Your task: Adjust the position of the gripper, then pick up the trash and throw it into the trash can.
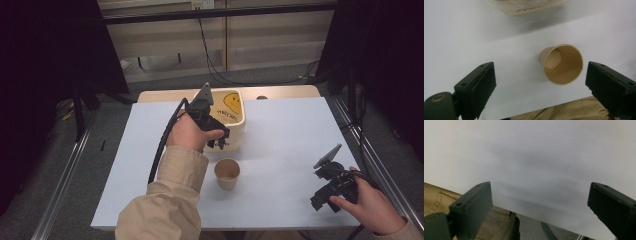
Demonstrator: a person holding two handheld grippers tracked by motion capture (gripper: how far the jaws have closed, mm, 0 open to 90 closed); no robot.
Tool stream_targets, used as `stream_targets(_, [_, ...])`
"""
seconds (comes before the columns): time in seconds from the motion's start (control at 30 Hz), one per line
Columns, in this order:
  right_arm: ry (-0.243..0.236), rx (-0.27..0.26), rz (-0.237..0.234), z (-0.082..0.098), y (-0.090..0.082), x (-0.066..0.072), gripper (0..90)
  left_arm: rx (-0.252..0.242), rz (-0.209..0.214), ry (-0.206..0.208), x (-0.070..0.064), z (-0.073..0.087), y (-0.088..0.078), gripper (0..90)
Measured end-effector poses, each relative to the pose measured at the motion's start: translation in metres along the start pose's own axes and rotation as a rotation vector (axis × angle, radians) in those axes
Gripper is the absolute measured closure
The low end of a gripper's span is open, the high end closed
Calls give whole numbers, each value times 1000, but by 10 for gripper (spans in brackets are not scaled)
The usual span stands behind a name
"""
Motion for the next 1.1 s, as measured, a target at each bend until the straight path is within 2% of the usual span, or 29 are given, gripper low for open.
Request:
stream_targets(0.07, [-1, -2, 0, 0, 0, 0, 61, 2, 3, -17, -4, 0, 0, 94])
stream_targets(0.13, [-1, -1, -1, 0, 0, 1, 62, 5, 6, -6, -5, 0, -1, 94])
stream_targets(0.17, [0, -1, 1, 0, 0, 1, 60, 0, -2, -14, -6, -1, -1, 94])
stream_targets(0.2, [-6, -4, 1, 0, 0, 1, 61, 9, 2, 5, -10, -1, -1, 94])
stream_targets(0.37, [-7, -8, -1, -1, -1, 2, 61, 9, 11, 9, -22, -2, -1, 94])
stream_targets(0.4, [-10, -10, -2, -2, -1, 2, 62, 12, 9, 24, -25, -2, -1, 94])
stream_targets(0.47, [-9, -11, 0, -2, -1, 2, 62, 11, 22, 27, -36, -3, 0, 94])
stream_targets(0.6, [-10, -11, 2, -2, -2, 2, 62, 18, 12, 50, -41, -3, 2, 94])
stream_targets(0.63, [-11, -12, 0, -2, -2, 2, 63, 20, 20, 38, -43, -3, 3, 94])
stream_targets(0.77, [-10, -15, -4, -3, -2, 2, 63, 23, 6, 36, -44, -3, 6, 93])
stream_targets(0.8, [-7, -15, -3, -3, -2, 2, 62, 29, 3, 47, -43, -2, 6, 93])
stream_targets(0.83, [-8, -15, -5, -3, -2, 2, 63, 24, 6, 20, -45, -2, 7, 93])
stream_targets(1.0, [-7, -8, 4, -2, -3, 1, 63, 34, -10, 37, -42, 0, 8, 90])
stream_targets(1.07, [-8, -5, 6, -3, -3, 1, 63, 31, 1, 23, -44, 1, 10, 88])
stream_targets(1.1, [-11, -3, 6, -3, -3, 1, 63, 34, -9, 28, -42, 2, 11, 87])
Point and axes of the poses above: each handheld gripper's, and its own axes: y roughly forward along the jaws, z roughly out of its underside, x roughly to its left, the point moved 10 cm from there along y, roughly forward along the jaws, and after that the axes turned 1 degree about -x, right-handed, at the moved point
